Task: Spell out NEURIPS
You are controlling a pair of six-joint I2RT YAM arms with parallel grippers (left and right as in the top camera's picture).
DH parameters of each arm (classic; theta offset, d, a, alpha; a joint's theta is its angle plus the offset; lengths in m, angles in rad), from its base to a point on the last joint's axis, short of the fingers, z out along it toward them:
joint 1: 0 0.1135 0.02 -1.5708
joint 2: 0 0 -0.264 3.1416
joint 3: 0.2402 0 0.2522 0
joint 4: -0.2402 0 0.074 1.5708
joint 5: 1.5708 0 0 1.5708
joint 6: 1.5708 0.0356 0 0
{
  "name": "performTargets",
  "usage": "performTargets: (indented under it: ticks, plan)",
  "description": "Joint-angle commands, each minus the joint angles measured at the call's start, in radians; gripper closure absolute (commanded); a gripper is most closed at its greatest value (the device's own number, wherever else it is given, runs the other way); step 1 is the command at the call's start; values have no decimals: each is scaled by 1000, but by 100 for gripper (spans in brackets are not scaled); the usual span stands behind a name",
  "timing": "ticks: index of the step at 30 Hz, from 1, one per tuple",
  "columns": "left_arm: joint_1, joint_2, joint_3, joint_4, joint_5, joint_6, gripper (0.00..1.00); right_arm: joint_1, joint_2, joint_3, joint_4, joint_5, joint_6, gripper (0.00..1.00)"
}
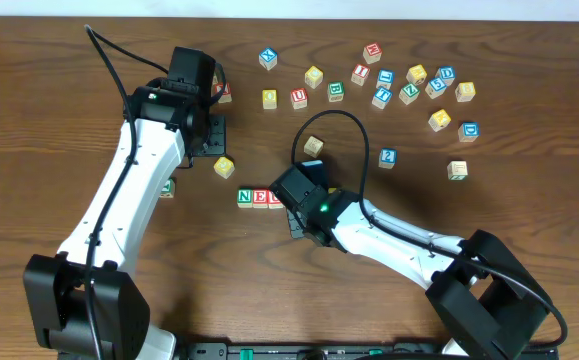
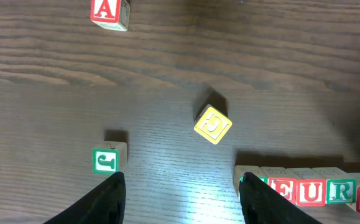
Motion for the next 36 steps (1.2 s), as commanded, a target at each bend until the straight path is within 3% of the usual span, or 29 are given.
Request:
performTargets:
  ticks: [1,36]
  plan:
    - [3,-16,22,0,-13,6,42,5,-4,-11,3,19,6,99]
    - [3,-16,22,1,-13,6,42,5,14,-11,32,16,-4,99]
